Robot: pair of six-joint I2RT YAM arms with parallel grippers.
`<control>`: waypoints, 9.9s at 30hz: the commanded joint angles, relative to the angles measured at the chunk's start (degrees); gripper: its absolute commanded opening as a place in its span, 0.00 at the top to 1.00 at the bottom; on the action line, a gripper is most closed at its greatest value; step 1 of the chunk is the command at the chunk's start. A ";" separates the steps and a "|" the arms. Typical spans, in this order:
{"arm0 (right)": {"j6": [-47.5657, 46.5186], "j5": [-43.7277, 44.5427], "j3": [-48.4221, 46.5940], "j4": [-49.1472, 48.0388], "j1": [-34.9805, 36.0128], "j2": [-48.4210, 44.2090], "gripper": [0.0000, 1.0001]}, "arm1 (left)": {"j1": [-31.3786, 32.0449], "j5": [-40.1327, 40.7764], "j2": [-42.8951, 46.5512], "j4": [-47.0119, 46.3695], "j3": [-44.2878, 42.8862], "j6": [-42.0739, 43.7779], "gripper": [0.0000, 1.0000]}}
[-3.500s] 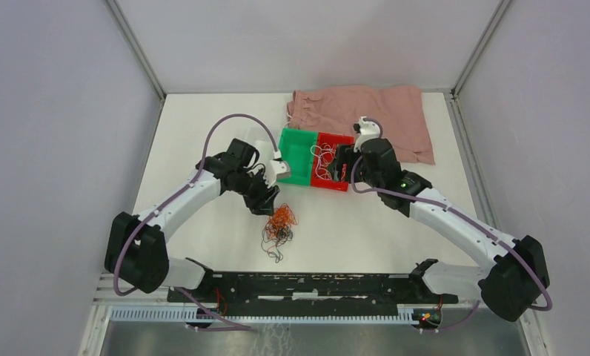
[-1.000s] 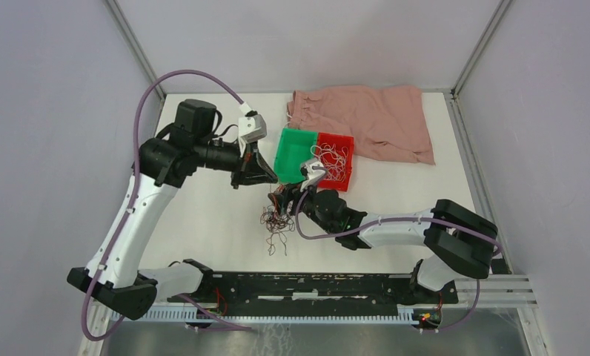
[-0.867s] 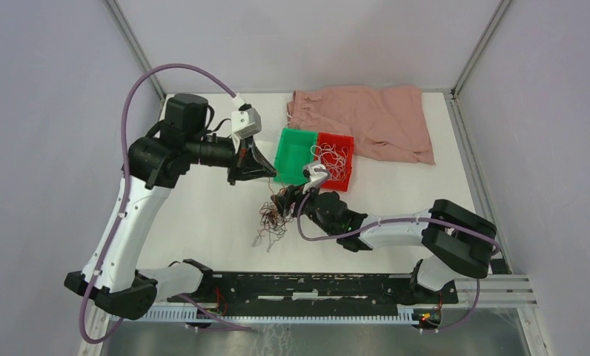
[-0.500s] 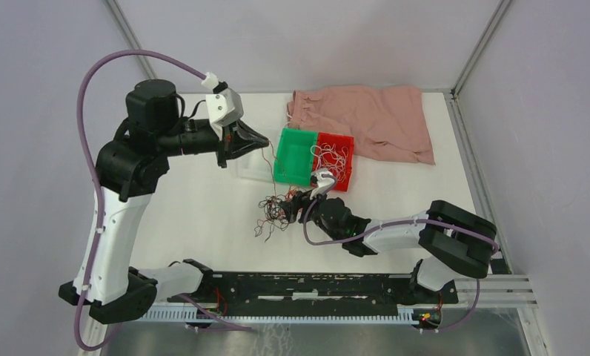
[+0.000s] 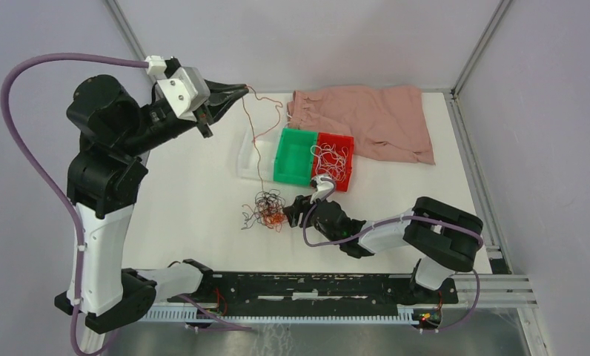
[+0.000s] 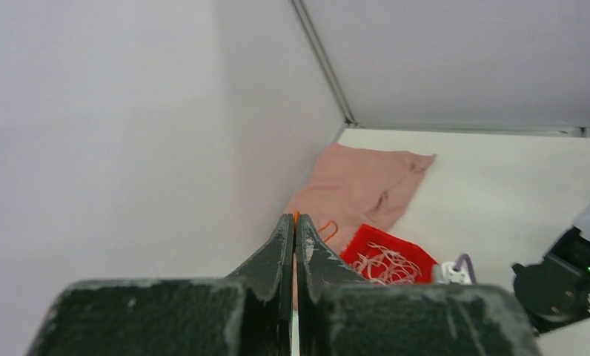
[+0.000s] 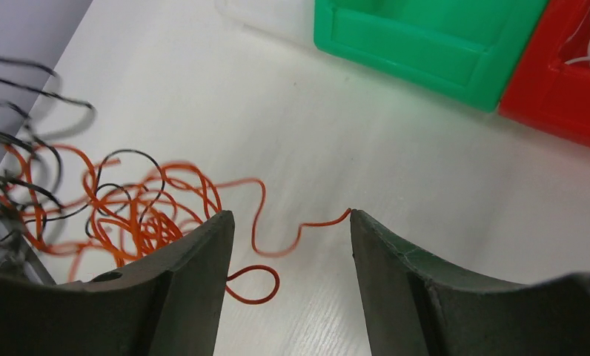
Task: Untangle the cables
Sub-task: Untie the cable, then place the cable in the bin, then adjust the bin at the center of the board.
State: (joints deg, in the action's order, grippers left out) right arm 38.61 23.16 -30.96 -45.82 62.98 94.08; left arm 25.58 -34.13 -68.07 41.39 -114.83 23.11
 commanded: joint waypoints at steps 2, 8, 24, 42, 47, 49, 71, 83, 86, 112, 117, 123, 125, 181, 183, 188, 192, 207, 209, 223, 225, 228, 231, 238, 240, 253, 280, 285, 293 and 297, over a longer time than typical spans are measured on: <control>1.65 0.88 0.45 -2.65 0.05 0.91 0.35 | 0.24 6.21 0.11 -9.10 -4.46 4.11 0.97; -5.64 0.55 -1.59 4.55 0.11 -8.53 0.24 | 0.26 5.14 0.31 -7.73 -3.41 4.75 0.97; -24.18 -24.00 -20.26 21.83 0.12 -22.68 0.01 | 0.19 -1.10 4.18 -5.27 8.01 3.75 0.97; -18.71 -18.64 -25.17 13.63 -0.40 -4.28 0.27 | 0.20 -5.33 2.32 -4.89 -0.15 -4.54 0.97; -12.81 -15.18 -19.17 7.05 -0.34 0.66 0.27 | 0.25 -2.46 2.75 -6.69 -1.86 -4.42 0.97; -10.98 -14.52 -18.10 6.03 -0.35 3.23 0.28 | 0.26 -0.55 3.32 -8.43 -1.98 -3.22 0.97; -1.99 -9.39 -10.35 0.17 -0.37 10.69 0.28 | 0.15 20.83 3.64 -42.68 -5.87 21.37 0.97; -0.82 -9.08 -8.89 -0.36 -0.29 9.72 0.20 | 0.10 20.78 2.75 -60.97 -5.86 26.57 0.97; -0.34 -9.23 -8.90 -0.40 -0.28 9.95 0.17 | 0.07 20.34 2.55 -70.24 -4.48 28.48 0.97; -19.32 -25.09 -29.41 20.72 -0.08 -11.61 0.00 | -0.24 5.41 12.56 -39.10 13.00 13.11 0.97; -20.46 -21.30 -31.24 21.68 -0.55 -11.24 0.06 | -0.21 3.37 12.61 -38.84 14.53 9.86 0.97; -19.42 -20.06 -33.15 22.87 -2.34 -10.60 0.12 | -0.19 3.36 11.46 -39.29 14.45 9.57 0.97; -19.61 -17.13 -33.85 25.06 -2.99 -11.02 0.12 | -0.25 3.37 11.27 -39.85 14.67 9.63 0.97; -11.42 -8.40 -26.50 38.61 -18.25 -13.88 0.23 | 2.89 15.23 -20.02 -66.12 -1.83 22.61 0.97; -11.37 -9.04 -26.60 38.68 -18.85 -13.27 0.23 | 2.92 15.36 -20.22 -66.15 -1.16 23.00 0.97; -10.99 -11.13 -26.93 38.69 -20.18 -11.09 0.25 | 3.06 15.15 -20.34 -66.08 0.34 23.91 0.97; -10.51 -12.61 -26.87 38.61 -20.93 -9.63 0.26 | 2.99 14.81 -20.06 -65.95 2.11 25.21 0.97; -7.35 -12.37 -22.46 39.39 -24.91 -13.70 0.21 | 3.57 17.55 -16.03 -64.08 17.69 22.28 0.97; -7.11 -11.91 -21.61 39.54 -25.32 -14.55 0.21 | 3.57 17.73 -15.80 -63.46 19.13 23.05 0.97; -9.50 -10.73 -27.09 42.66 -26.68 -6.22 0.24 | 3.51 19.43 -12.89 -56.25 26.46 28.08 0.97; -10.24 -10.87 -29.00 42.73 -26.68 -3.44 0.25 | 3.54 19.39 -12.81 -53.74 26.01 27.48 0.97; -11.07 -10.38 -30.98 42.78 -26.68 0.13 0.26 | 3.55 19.29 -13.07 -49.37 24.57 25.79 0.97; -11.89 -9.44 -32.24 42.86 -26.67 2.72 0.30 | 3.53 19.25 -13.28 -45.50 23.55 23.89 0.97; -12.18 -7.56 -33.32 43.49 -27.02 5.41 0.58 | 3.51 17.78 -12.59 -39.61 22.80 21.74 0.97; -11.86 -7.38 -32.93 43.27 -27.37 5.25 0.67 | 3.52 17.41 -12.59 -38.46 22.47 21.55 0.97; -10.00 -12.63 -30.72 40.71 -28.83 3.94 0.73 | 3.52 15.75 -12.87 -35.46 23.54 13.48 0.97; -6.97 -16.68 -34.79 43.04 -32.22 13.04 0.76 | 3.56 13.99 -16.63 -34.20 19.93 7.18 0.97; -6.90 -17.82 -34.64 42.52 -32.17 14.20 0.77 | 3.56 13.43 -18.67 -35.66 18.04 5.19 0.97; -6.01 -17.30 -30.29 38.90 -32.77 8.64 0.66 | 3.61 16.54 -23.60 -38.60 15.39 0.57 0.97; -7.23 -14.81 -29.67 39.61 -33.09 3.80 0.49 | 3.62 20.40 -26.38 -39.32 15.70 -1.34 0.97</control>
State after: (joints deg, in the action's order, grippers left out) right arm 32.08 6.22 -60.55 -3.31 30.24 104.73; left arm 29.02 -17.82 -92.49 5.67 -97.12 26.41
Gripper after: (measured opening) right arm 0.466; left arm 0.043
